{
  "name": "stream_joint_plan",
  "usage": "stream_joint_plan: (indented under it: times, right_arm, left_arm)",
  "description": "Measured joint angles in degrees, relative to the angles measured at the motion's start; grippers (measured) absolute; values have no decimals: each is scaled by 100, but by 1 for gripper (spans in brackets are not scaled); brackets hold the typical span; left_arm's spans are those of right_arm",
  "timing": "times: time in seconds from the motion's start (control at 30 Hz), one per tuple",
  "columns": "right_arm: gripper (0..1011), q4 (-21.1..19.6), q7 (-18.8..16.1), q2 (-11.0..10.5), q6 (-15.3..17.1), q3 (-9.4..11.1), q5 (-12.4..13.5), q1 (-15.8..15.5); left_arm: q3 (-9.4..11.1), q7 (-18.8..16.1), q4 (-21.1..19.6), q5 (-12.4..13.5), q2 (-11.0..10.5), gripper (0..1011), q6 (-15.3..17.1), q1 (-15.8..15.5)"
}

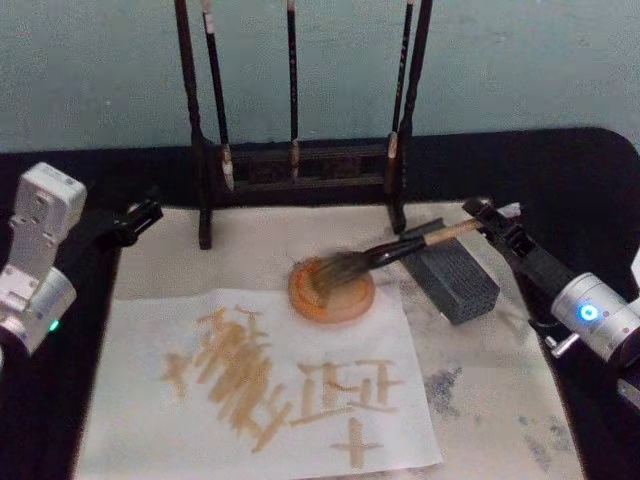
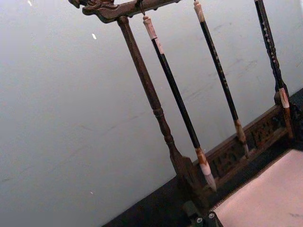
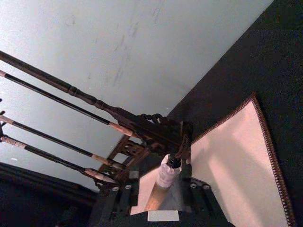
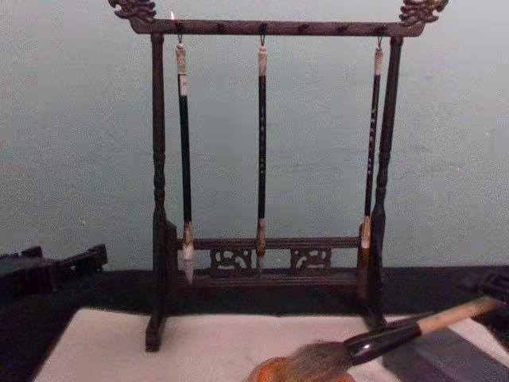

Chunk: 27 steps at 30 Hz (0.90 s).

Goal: Pick up the brush from the inkstone, write on the paper, then place the brush back to its original position.

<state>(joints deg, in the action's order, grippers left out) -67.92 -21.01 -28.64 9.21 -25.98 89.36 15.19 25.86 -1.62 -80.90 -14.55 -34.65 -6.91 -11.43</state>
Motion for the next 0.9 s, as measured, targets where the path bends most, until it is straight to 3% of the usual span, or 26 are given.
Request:
stream_joint_plan:
  times: [0.03,0.07,0.13,0.57,0.9]
  right_arm:
    - [550,-1,1,-1,0,1,2,0]
    - [550,-7,10,-4,0,4,2,-4]
    - [649,-45,50,-21,-1,11,30,-31]
    - [1001,-406,310,-223,-77,9,102,-203]
    - [1001,-790,616,-417,-278,18,78,-443]
  left_arm:
    - [0,0,0,0,0,1002,0,0]
    - [0,0,0,0,0,1002,0,0]
    - [0,0,0,0,0,1002,0,0]
    - [0,0,0,0,0,1002,0,0]
    - [0,0,0,0,0,1002,0,0]
